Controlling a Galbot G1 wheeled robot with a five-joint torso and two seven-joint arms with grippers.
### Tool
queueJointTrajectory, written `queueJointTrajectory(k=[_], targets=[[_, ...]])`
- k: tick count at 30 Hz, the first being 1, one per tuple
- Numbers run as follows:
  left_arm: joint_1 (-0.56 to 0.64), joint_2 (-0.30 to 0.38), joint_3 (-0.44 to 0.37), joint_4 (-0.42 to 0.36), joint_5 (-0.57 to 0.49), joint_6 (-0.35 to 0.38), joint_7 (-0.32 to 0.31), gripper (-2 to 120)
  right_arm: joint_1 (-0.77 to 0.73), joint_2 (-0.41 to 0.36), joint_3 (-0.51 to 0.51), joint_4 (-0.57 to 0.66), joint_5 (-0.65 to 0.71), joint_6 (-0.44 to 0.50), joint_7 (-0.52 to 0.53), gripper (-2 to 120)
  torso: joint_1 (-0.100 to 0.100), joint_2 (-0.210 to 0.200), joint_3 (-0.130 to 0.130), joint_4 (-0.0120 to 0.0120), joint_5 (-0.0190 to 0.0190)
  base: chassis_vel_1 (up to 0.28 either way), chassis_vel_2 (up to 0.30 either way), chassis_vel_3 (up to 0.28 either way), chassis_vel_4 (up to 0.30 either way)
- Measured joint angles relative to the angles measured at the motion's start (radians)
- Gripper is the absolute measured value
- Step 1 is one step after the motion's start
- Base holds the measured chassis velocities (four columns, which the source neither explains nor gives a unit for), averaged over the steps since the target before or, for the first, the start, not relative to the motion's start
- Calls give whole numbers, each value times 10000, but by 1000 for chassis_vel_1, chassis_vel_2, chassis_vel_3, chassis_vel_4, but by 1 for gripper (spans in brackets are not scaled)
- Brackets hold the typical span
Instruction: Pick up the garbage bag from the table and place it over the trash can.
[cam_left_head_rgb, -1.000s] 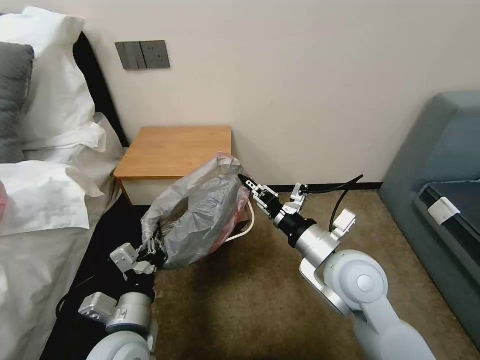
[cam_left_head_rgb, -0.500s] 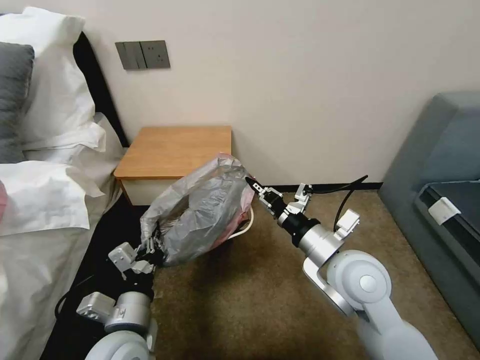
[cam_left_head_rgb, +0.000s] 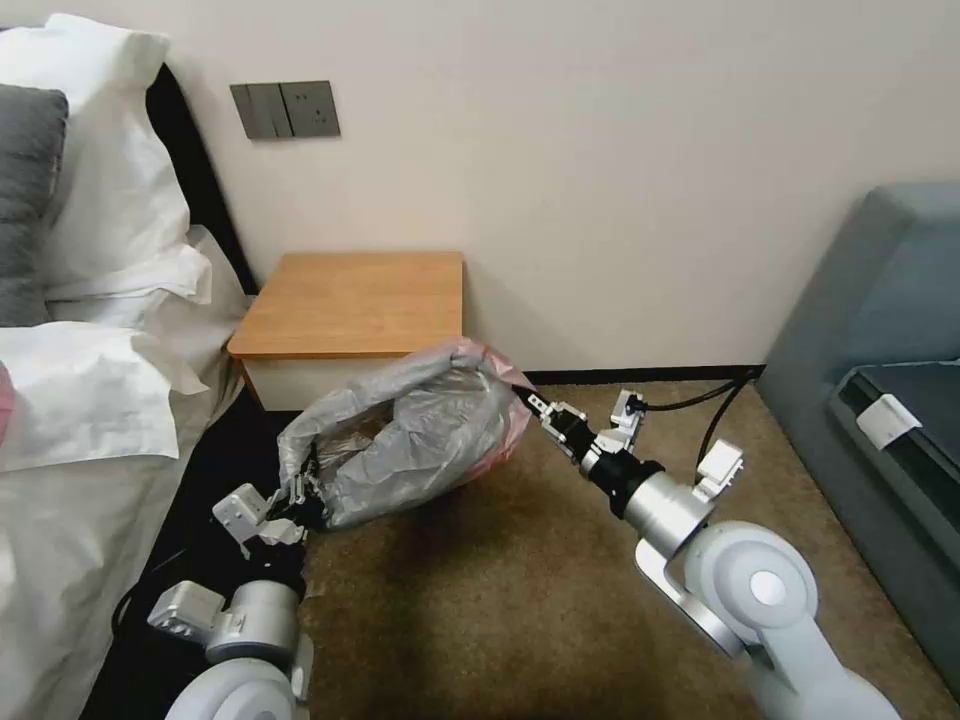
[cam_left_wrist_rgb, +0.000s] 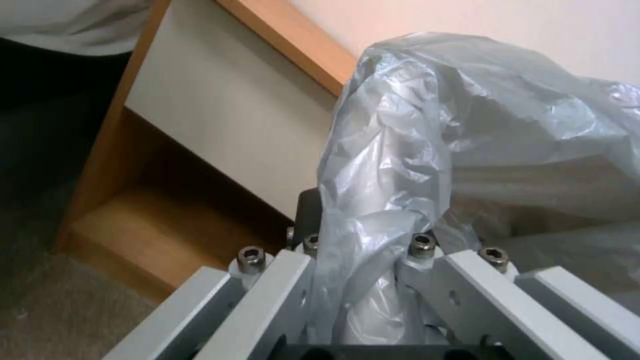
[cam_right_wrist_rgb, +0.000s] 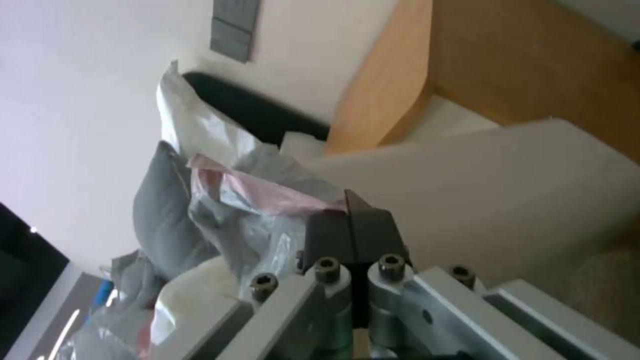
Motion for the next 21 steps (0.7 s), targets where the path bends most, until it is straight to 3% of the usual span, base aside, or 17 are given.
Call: queueJointTrajectory(k=[11,21], targets=[[71,66,-27,-32,85,98,141,5,732,90,-206,-1083,-1132,269,-1464,0,0,0,0,2,1,0,0,0,0],[208,41,24,202,792,142,712,5,1580,-10,-420,-1651,-1392,255,-1801,0,0,0,0,0,0,0,0,0,0]])
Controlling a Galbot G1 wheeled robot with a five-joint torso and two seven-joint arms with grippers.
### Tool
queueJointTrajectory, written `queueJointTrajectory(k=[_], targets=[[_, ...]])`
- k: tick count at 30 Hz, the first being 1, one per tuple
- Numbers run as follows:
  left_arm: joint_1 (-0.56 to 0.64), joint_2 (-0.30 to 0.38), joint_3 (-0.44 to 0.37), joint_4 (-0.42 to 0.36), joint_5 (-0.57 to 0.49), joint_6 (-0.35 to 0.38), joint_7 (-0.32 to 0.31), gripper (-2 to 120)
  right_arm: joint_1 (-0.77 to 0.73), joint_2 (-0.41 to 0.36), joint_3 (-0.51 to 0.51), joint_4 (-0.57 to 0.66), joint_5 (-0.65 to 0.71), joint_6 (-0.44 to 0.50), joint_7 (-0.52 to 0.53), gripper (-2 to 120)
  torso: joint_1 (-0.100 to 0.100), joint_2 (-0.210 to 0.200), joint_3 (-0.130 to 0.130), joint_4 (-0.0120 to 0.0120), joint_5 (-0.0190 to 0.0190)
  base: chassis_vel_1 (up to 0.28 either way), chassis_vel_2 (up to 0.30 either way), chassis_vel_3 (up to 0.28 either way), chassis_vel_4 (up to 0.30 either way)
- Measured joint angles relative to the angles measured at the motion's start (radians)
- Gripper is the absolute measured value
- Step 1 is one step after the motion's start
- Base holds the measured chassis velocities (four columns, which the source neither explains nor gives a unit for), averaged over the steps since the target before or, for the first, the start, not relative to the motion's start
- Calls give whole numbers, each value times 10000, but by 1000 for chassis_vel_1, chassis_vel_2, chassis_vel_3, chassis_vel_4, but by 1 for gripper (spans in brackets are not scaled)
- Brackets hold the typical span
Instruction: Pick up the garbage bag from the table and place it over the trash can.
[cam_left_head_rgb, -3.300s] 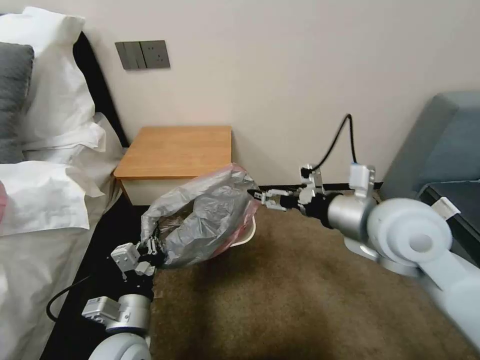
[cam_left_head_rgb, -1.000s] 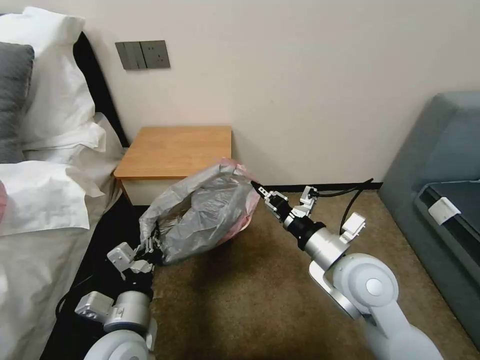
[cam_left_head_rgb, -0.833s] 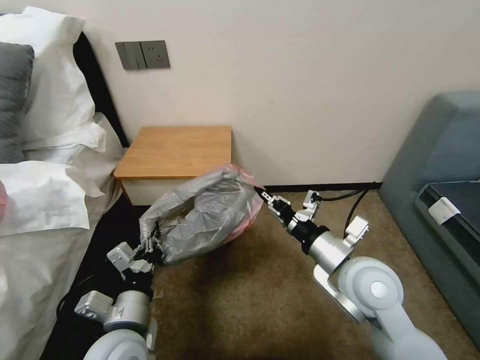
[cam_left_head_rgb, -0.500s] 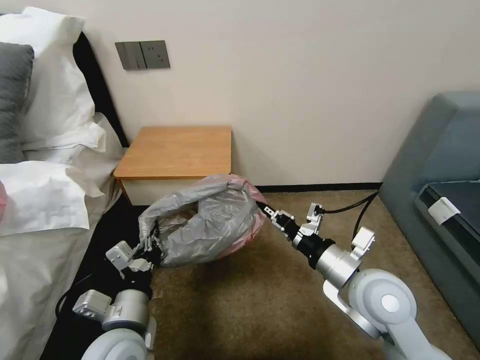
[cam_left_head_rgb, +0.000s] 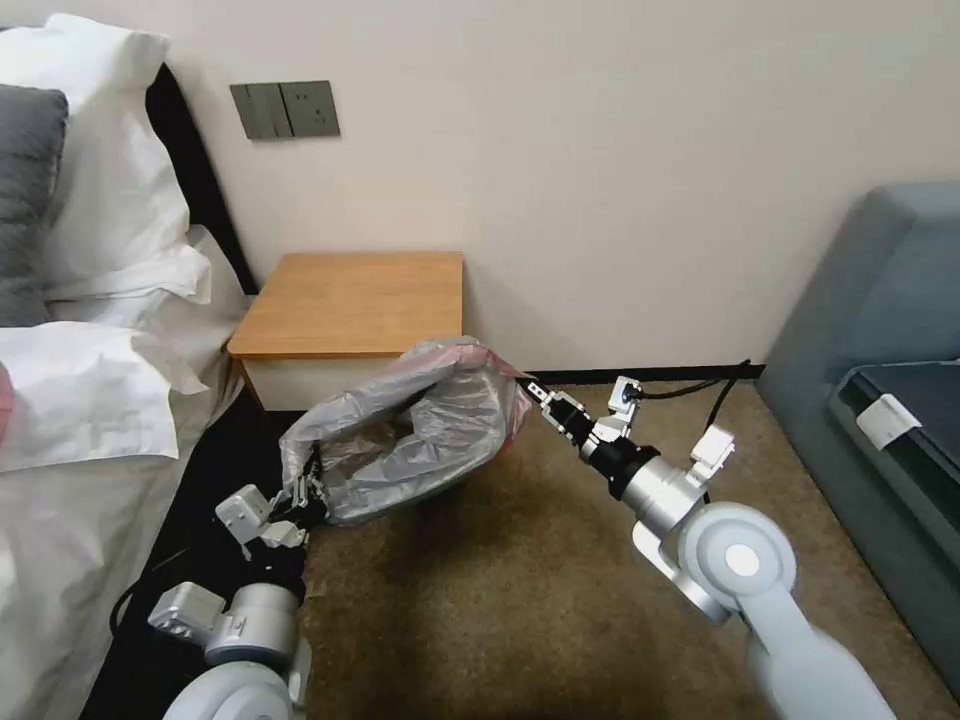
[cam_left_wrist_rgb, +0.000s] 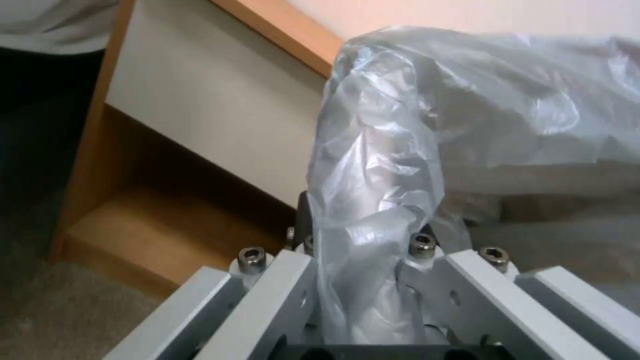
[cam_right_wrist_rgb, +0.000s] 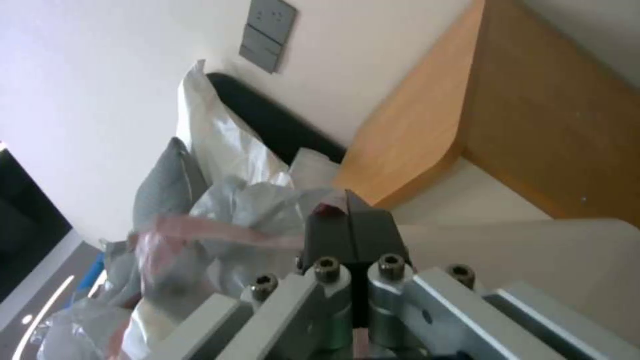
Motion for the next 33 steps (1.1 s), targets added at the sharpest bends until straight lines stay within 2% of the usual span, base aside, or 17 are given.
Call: queueJointTrajectory(k=[5,8,19,25,28,30,33], targets=[[92,49,27,189,841,-182,487,5,383,-47,-190,-194,-113,-134,103,0,0,0,0,1,0,0,0,0,0],[100,68,7,194,945,-238,529,5,479,-119,-210,-256,-110,-338,414,0,0,0,0,1,0,0,0,0,0],[83,-24,-64,-31,402,-258,126,5,68,-260,-10,35,271,-1120,2653,0,0,0,0,0,0,0,0,0,0],[78,-28,-21,-41,300,-247,112,5,-210,-255,256,306,357,-1417,2632,0,0,1,0,0,0,0,0,0,0],[61,-31,-20,-41,251,-247,69,5,-553,-381,426,822,203,-1564,2153,12,0,0,-1,0,-1,0,0,0,0],[52,-31,-24,-41,236,-247,54,5,-606,-411,448,911,165,-1564,2080,14,0,0,0,1,0,0,0,0,0],[6,-24,-85,0,41,-225,-37,5,-987,-659,658,1538,-83,-1573,1662,28,0,1,-1,1,0,0,0,0,0]])
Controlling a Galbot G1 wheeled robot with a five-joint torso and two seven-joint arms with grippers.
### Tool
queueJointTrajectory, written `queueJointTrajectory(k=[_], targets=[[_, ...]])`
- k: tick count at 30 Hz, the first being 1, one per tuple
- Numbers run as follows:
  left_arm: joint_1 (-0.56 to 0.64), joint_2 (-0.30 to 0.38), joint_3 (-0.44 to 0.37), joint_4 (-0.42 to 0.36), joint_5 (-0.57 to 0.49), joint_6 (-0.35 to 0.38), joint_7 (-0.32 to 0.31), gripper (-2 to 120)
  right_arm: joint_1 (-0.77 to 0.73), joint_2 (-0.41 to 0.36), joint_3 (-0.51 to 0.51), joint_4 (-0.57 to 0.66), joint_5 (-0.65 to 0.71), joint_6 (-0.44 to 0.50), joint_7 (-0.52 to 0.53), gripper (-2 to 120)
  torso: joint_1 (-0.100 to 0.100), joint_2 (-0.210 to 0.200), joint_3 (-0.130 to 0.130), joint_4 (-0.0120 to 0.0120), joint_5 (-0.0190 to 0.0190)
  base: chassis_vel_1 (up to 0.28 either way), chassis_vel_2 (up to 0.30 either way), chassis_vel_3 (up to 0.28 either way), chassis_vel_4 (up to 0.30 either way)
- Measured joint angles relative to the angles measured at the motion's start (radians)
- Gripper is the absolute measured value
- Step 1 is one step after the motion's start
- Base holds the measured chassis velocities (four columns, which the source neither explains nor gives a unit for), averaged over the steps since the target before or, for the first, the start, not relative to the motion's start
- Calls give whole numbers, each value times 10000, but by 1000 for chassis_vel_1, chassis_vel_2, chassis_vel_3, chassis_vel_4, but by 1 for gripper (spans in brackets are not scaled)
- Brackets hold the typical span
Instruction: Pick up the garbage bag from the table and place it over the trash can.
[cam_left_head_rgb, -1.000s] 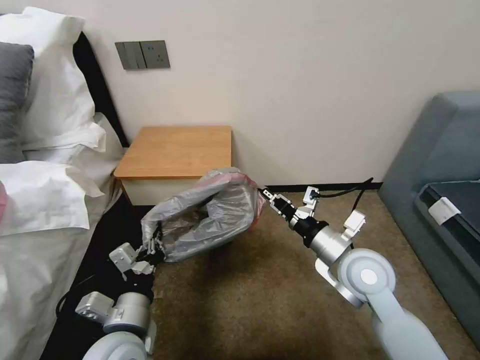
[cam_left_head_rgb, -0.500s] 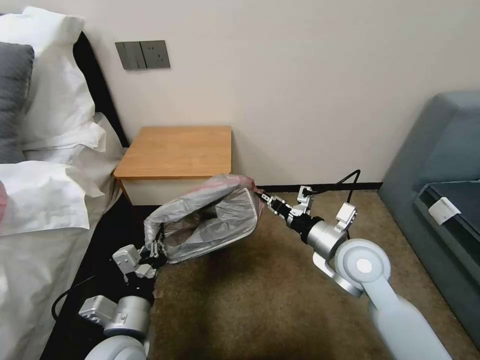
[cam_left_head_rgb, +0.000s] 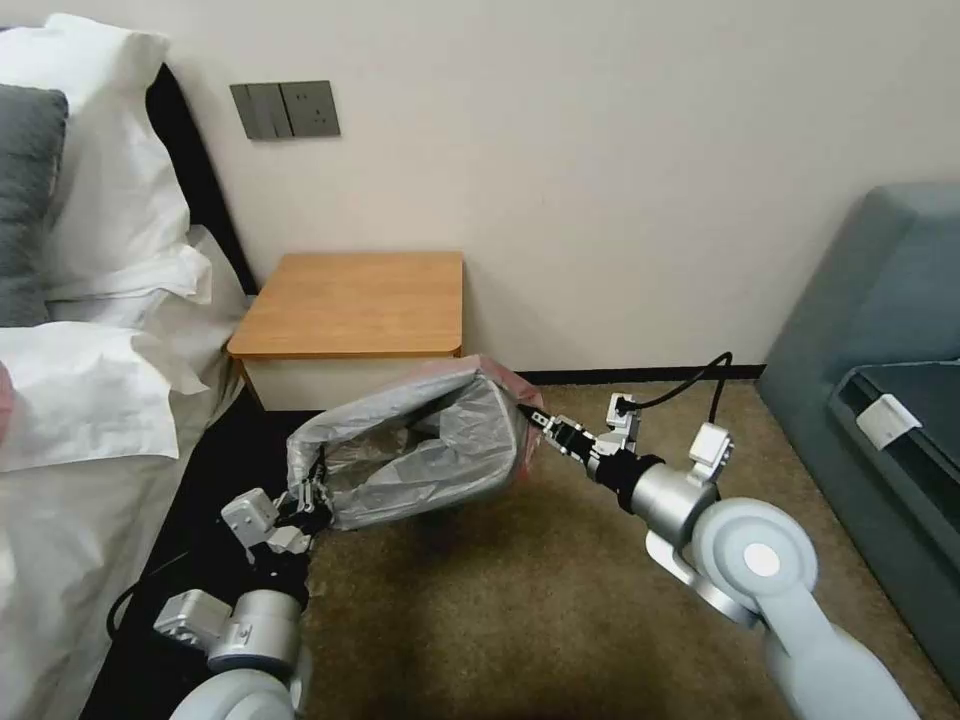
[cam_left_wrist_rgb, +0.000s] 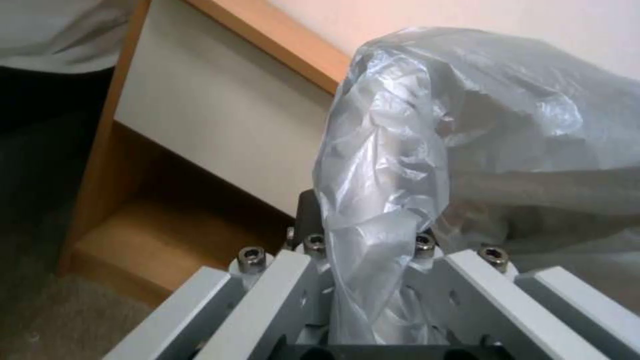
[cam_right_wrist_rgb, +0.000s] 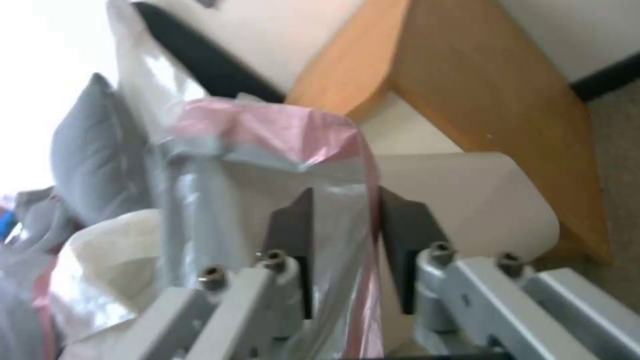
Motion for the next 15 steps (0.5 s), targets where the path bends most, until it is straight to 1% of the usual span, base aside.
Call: queueJointTrajectory(k=[1,2,5,6,7,9,11,12,14,15], targets=[[-13,6,-15,14,-57,10,-25,5,-91,-71,51,91,-123,0,-119,32,0,0,0,0,-1,0,0,0,0],[-13,6,-15,14,-57,10,-25,5,-91,-71,51,91,-123,0,-119,32,0,0,0,0,-1,0,0,0,0],[-36,22,-60,47,-167,26,-61,5,-326,-249,211,224,-622,18,-582,42,0,0,0,0,1,0,0,0,0],[-46,30,-86,64,-216,30,-76,5,-464,-351,324,258,-862,59,-893,51,0,0,0,-1,0,0,0,0,0],[-46,30,-86,64,-216,30,-76,5,-464,-351,324,258,-862,59,-893,51,0,0,0,-1,0,0,0,0,0],[-54,57,-127,97,-344,53,-92,5,-753,-594,581,284,-1514,261,-1823,61,0,0,0,-2,0,0,0,0,0],[-54,75,-134,110,-383,63,-81,5,-847,-803,707,198,-2079,736,-2725,69,1,0,0,-2,1,0,0,0,0],[-54,75,-134,110,-383,63,-81,5,-847,-803,707,198,-2079,736,-2725,69,1,0,0,-2,1,0,0,0,0],[-36,113,-135,122,-323,58,113,5,-341,-1217,757,-20,-2323,1309,-3604,80,0,0,0,-1,1,0,0,0,0],[-25,132,-138,131,-240,36,206,5,-12,-1449,752,-187,-2353,1379,-3955,84,0,0,0,-1,0,0,0,0,0]])
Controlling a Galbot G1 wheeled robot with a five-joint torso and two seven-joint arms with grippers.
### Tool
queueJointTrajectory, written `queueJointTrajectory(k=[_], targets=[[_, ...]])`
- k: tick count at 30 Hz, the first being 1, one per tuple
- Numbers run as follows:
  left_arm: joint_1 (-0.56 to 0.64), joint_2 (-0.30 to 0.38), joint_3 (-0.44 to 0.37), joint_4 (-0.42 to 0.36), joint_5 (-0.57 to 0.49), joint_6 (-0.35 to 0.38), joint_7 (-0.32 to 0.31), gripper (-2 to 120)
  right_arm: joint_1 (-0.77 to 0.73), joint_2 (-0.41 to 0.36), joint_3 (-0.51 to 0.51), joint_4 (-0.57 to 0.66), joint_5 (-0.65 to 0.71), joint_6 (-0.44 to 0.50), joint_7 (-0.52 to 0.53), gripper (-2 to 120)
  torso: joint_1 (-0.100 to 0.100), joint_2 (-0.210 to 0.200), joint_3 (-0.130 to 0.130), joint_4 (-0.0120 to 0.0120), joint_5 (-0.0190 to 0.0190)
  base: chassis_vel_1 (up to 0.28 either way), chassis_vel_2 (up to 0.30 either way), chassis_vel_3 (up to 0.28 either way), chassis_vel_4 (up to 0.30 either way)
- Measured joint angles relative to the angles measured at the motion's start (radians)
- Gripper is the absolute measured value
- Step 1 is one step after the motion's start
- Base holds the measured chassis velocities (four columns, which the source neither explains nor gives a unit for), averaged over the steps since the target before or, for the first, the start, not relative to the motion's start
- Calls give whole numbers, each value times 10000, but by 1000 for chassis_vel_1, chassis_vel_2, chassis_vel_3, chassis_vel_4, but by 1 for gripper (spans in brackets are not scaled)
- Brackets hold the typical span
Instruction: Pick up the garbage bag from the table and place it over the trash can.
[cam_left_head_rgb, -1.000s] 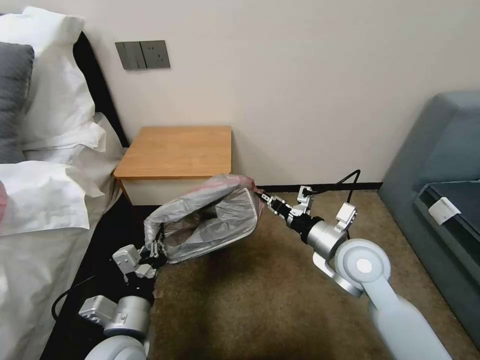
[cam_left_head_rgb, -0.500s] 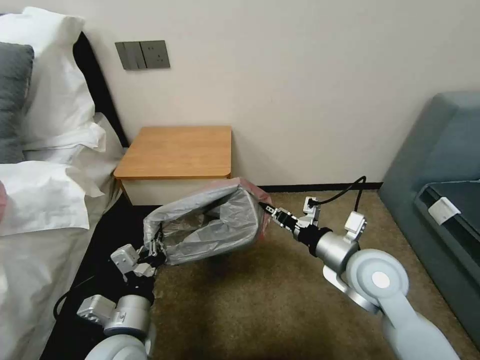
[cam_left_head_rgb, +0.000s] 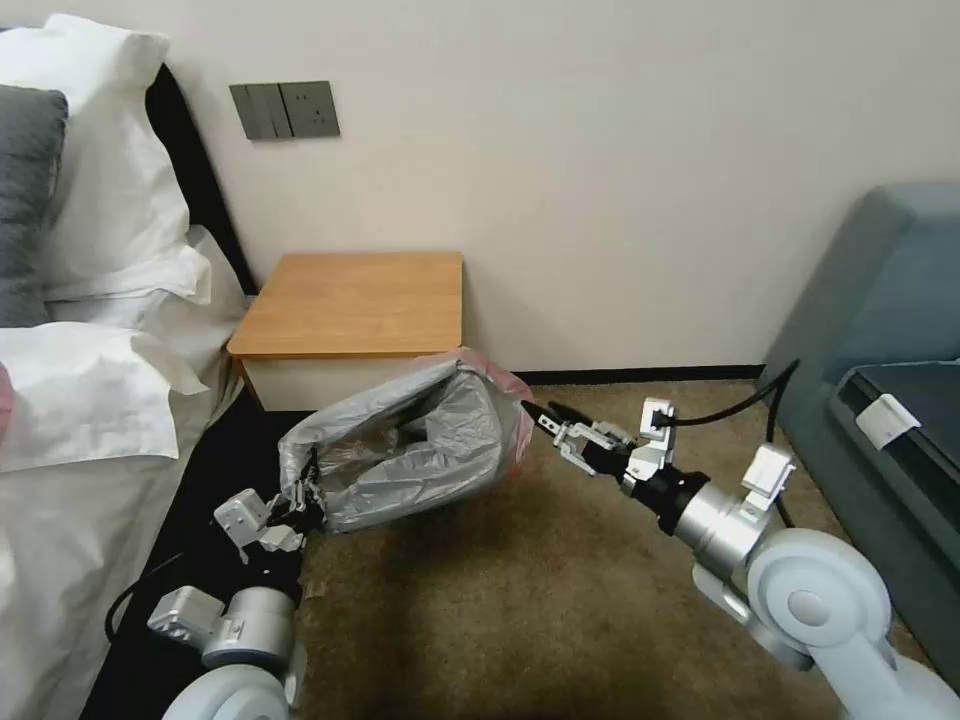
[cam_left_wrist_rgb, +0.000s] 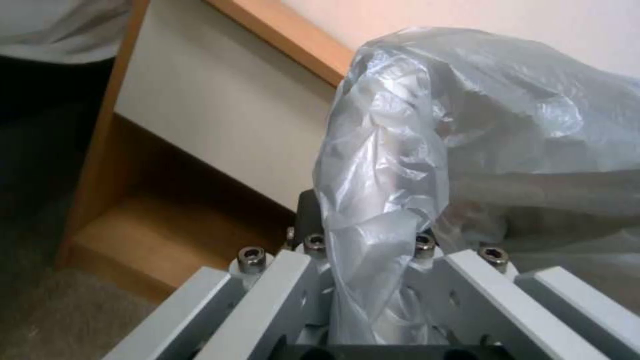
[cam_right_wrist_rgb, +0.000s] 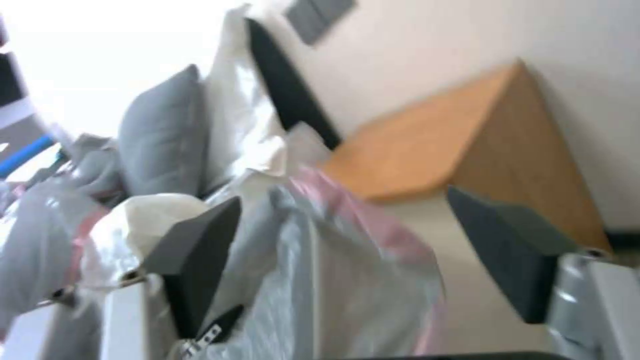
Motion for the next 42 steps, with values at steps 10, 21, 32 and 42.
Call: queueJointTrajectory(k=[10,21,32,42], targets=[[35,96,-123,117,151,-370,717,5,1946,-1388,-1003,-1479,-379,-52,-1958,100,0,0,1,1,1,0,0,0,0],[53,53,-122,143,150,-375,735,5,2447,-1360,-1748,-2089,-420,-79,-2462,93,0,0,0,0,0,0,0,0,0],[-5,76,-71,208,102,-375,735,5,2465,-1251,-1837,-2206,-587,-57,-2426,52,0,0,0,0,0,0,0,0,0],[-27,59,-68,270,88,-375,723,5,2401,-1214,-1813,-2132,-626,13,-2385,15,0,0,1,0,-1,0,0,0,0]])
